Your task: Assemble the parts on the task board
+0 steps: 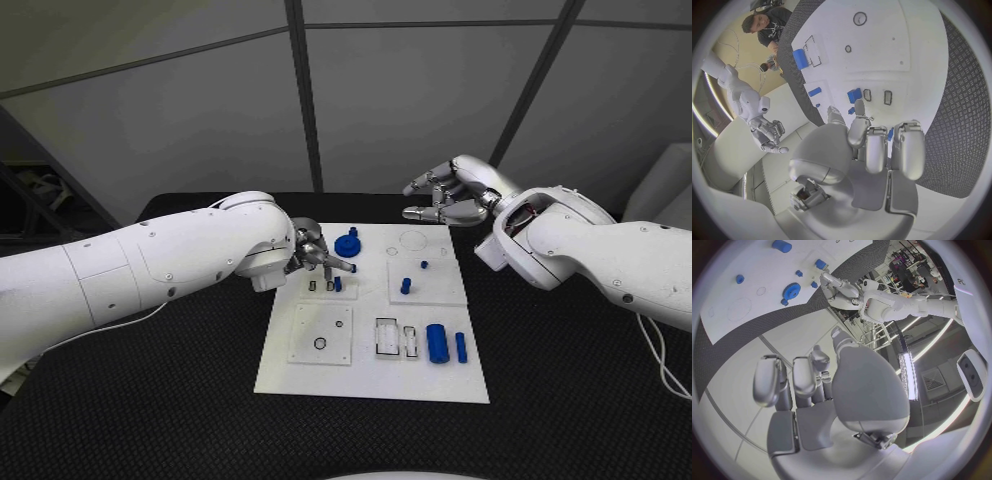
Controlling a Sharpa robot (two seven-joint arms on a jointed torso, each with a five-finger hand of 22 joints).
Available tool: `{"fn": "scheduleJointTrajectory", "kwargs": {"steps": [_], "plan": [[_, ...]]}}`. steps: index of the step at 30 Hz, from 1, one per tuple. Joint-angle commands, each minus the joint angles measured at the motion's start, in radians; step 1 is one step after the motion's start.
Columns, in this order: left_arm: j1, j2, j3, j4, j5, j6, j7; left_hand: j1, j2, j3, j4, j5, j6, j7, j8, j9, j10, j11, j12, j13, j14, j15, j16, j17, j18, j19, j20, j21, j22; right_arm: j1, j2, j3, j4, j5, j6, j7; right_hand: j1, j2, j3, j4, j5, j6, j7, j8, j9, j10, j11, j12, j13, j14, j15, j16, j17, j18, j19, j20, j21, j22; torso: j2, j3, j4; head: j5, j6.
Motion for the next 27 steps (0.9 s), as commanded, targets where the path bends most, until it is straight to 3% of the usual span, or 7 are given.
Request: {"fn": "scheduleJointTrajectory", "kwargs": {"steps": [1,11,14,16,27], "plan": [[0.002,0.004,0.000,-0.006,-0.010,0.039,-0.025,0.015,0.001,0.008,0.000,-0.001,-0.009,0.001,0.006,0.004,0.003,-0.002,-0.005,0.055,0.086,-0.003,0.002,0.203,-0.009,0.000,-0.002,0.005,0.049,0.002,0.001,0.001,0.001,-0.001,0.009,-0.004,0.000,0.009,0.002,0.003,0.003,0.010,0.000,-0.005,0.002,-0.006,0.001,-0.006,-0.001,-0.003,-0.002,-0.005,-0.001,0.014,-0.003,-0.001,-0.004,0.015,0.000,-0.0002,0.0007,-0.001,-0.003],[0.002,0.023,0.000,-0.022,-0.010,0.062,-0.033,0.028,0.003,0.019,-0.008,0.004,-0.011,0.002,0.005,0.019,0.002,-0.001,-0.009,0.058,0.086,-0.002,0.000,0.202,-0.009,-0.002,-0.001,0.005,0.049,0.002,0.005,0.001,0.000,-0.001,0.013,-0.006,0.000,0.009,0.002,0.003,0.003,0.010,0.000,-0.005,0.002,-0.006,0.001,-0.006,-0.001,-0.003,-0.002,-0.005,-0.001,0.014,-0.003,-0.001,-0.004,0.015,0.000,-0.0007,0.0018,-0.004,-0.009],[0.001,0.030,0.000,-0.031,-0.010,0.068,-0.040,0.037,0.000,0.027,-0.010,0.081,-0.016,0.002,0.000,0.038,0.002,0.000,-0.010,0.064,0.086,-0.001,0.001,0.203,-0.009,-0.002,0.000,0.005,0.052,0.002,0.006,0.001,-0.001,-0.002,0.014,-0.007,-0.001,0.010,0.002,0.004,0.005,0.011,0.000,-0.005,0.002,-0.005,0.001,-0.006,-0.002,-0.002,-0.002,-0.007,0.000,0.015,-0.003,-0.002,-0.006,0.014,0.000,-0.0007,0.0018,-0.004,-0.012],[0.001,0.035,0.000,-0.035,-0.010,0.072,-0.042,0.040,-0.002,0.029,-0.011,0.104,-0.017,0.002,-0.002,0.044,0.002,0.000,-0.011,0.066,0.086,-0.001,0.001,0.203,-0.009,-0.002,0.001,0.006,0.053,0.002,0.006,0.001,-0.002,-0.002,0.015,-0.008,0.000,0.011,0.003,0.004,0.005,0.011,0.000,-0.005,0.002,-0.005,0.001,-0.006,-0.002,-0.002,-0.002,-0.007,-0.001,0.015,-0.003,-0.002,-0.006,0.014,0.001,-0.0007,0.0019,-0.005,-0.013],[0.000,0.053,0.000,-0.049,-0.010,0.087,-0.050,0.047,-0.005,0.033,-0.010,0.142,-0.018,0.002,-0.009,0.059,0.003,0.000,-0.014,0.071,0.087,-0.001,0.001,0.204,-0.009,-0.003,0.001,0.005,0.053,0.002,0.010,0.001,-0.004,-0.002,0.020,-0.010,0.001,0.011,0.003,0.003,0.008,0.012,0.000,-0.005,0.003,-0.005,0.001,-0.006,-0.003,-0.002,-0.002,-0.008,0.000,0.015,-0.003,-0.002,-0.007,0.014,0.000,-0.0005,0.0031,-0.007,-0.018]]}}
